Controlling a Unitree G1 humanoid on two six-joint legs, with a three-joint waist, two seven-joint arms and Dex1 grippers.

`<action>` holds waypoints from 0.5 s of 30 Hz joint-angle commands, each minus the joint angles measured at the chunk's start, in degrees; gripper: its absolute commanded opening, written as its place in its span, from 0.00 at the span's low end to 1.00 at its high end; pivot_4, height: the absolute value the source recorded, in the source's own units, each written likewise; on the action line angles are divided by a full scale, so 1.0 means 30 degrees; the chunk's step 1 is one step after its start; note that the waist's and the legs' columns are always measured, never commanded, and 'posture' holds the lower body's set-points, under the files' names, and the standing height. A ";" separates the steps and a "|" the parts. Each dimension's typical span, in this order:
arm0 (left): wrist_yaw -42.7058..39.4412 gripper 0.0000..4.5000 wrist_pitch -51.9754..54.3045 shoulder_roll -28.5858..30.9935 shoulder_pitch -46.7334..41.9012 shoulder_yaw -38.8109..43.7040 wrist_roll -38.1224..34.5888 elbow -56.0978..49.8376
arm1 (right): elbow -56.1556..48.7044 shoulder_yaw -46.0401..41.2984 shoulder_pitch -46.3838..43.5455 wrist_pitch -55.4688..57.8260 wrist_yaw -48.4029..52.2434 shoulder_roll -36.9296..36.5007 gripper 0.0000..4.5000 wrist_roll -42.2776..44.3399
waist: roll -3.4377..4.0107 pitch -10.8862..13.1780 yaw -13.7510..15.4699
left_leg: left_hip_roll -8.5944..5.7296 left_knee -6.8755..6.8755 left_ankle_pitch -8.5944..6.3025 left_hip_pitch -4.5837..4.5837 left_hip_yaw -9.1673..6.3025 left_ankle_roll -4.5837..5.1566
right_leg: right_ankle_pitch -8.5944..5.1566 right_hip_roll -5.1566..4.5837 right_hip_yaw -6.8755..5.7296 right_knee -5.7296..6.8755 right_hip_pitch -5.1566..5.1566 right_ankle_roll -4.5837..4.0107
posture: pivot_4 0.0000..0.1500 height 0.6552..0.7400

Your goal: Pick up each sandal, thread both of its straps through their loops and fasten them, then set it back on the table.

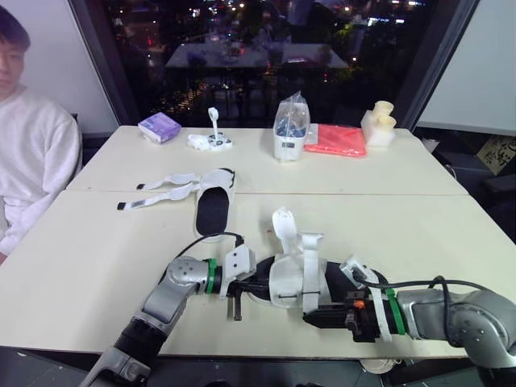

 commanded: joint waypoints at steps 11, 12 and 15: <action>-0.0205 0.00 0.0723 0.0523 0.0669 -0.0509 0.0210 -0.0622 | -0.1460 0.4143 0.2144 -0.1996 0.4014 -0.4281 0.01 -0.1843 | -0.0001 -0.0003 -0.0012 | 0.0011 0.0005 0.0000 0.0001 0.0000 0.0000 | -0.0001 0.0012 0.0000 -0.0001 -0.0001 -0.0001 | 1.00 1.00; -0.0207 0.00 0.0776 0.0554 0.0716 -0.0517 0.0206 -0.0687 | -0.1577 0.4123 0.2175 -0.1986 0.4232 -0.4468 0.01 -0.1739 | 0.0000 -0.0003 -0.0005 | 0.0014 0.0005 0.0000 0.0001 -0.0001 0.0000 | -0.0002 0.0015 -0.0001 -0.0002 -0.0001 -0.0001 | 1.00 1.00; -0.0221 0.00 0.0927 0.0648 0.0867 -0.0521 0.0177 -0.0865 | -0.1871 0.4086 0.2240 -0.2050 0.4726 -0.4908 0.01 -0.1629 | -0.0005 -0.0005 0.0006 | 0.0015 0.0005 0.0000 0.0001 0.0001 0.0000 | -0.0002 0.0014 -0.0001 -0.0003 0.0000 -0.0001 | 1.00 1.00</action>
